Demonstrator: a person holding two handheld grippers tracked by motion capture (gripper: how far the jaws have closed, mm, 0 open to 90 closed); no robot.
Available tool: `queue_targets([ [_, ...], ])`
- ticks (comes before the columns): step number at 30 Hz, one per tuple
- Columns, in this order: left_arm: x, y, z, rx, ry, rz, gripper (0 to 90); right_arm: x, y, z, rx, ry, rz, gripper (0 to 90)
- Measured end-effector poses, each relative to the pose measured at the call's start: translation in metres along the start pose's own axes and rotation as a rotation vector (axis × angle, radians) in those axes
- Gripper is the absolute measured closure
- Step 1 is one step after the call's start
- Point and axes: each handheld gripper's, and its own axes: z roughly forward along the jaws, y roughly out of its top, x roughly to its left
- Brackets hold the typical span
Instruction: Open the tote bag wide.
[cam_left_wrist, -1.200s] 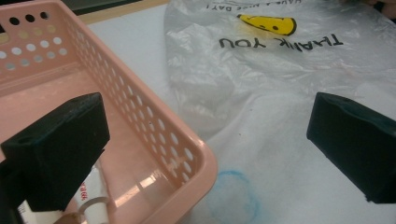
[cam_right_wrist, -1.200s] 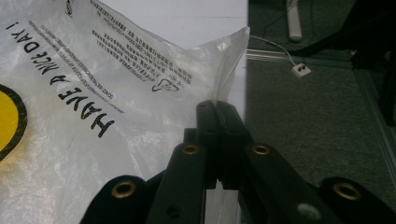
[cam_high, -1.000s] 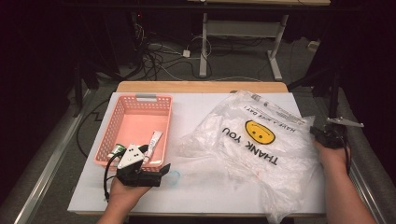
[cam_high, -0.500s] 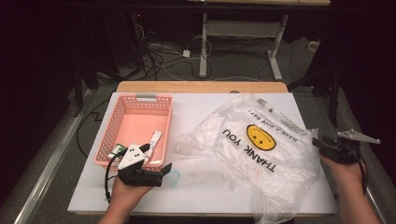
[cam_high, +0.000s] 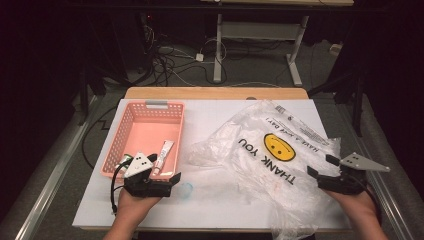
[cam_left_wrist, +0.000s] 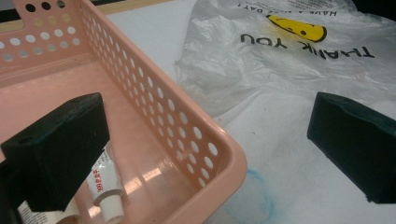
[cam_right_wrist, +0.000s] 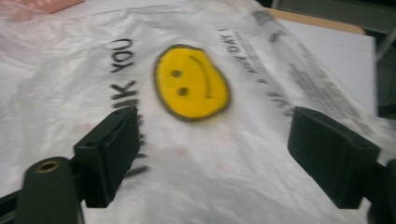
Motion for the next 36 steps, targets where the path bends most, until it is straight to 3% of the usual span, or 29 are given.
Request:
queue_targets([
  [11, 0.006, 0.000, -0.006, 0.001, 0.011, -0.001, 0.0, 0.061, 0.016, 0.036, 0.025, 0.105, -0.080, 2.1],
  [17, 0.007, -0.001, -0.005, 0.007, 0.006, 0.000, 0.0, 0.075, 0.028, 0.049, 0.017, 0.122, -0.093, 0.0],
  [27, 0.008, 0.002, -0.012, 0.011, 0.011, 0.011, 0.0, 0.089, 0.023, 0.056, -0.008, 0.172, -0.093, 0.0],
  [36, 0.023, 0.002, -0.022, 0.016, 0.048, -0.011, 0.0, 0.085, 0.016, 0.046, -0.030, 0.185, -0.099, 0.0],
])
